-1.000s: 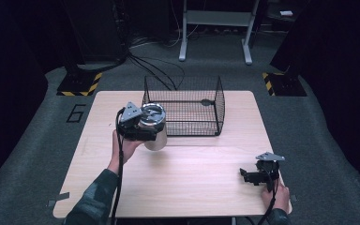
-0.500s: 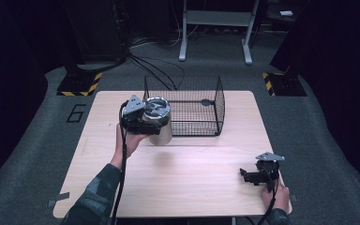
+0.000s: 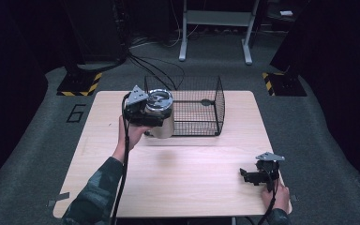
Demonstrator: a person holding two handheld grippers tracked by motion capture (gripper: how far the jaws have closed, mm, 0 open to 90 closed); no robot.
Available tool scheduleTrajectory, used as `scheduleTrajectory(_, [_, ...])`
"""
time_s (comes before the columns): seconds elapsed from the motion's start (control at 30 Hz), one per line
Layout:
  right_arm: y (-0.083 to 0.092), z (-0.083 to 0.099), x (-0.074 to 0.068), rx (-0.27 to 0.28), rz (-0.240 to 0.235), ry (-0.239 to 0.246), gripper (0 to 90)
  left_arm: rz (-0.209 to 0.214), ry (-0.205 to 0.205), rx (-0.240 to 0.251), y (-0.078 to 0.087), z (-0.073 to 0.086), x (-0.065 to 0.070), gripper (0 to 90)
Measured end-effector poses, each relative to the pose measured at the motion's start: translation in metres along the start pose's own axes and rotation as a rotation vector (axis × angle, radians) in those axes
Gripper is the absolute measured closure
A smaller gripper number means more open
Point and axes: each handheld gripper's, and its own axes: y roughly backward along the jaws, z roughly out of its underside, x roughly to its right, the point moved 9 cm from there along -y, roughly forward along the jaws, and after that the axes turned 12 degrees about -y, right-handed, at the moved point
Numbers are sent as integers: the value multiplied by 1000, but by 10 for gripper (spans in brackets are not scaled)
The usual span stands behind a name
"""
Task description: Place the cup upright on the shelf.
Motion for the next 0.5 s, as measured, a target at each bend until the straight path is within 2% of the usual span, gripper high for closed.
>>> scheduleTrajectory(0.5, [0, 0, 0, -3, 0, 1, 0, -14, -9, -4, -21, -19, -14, 40])
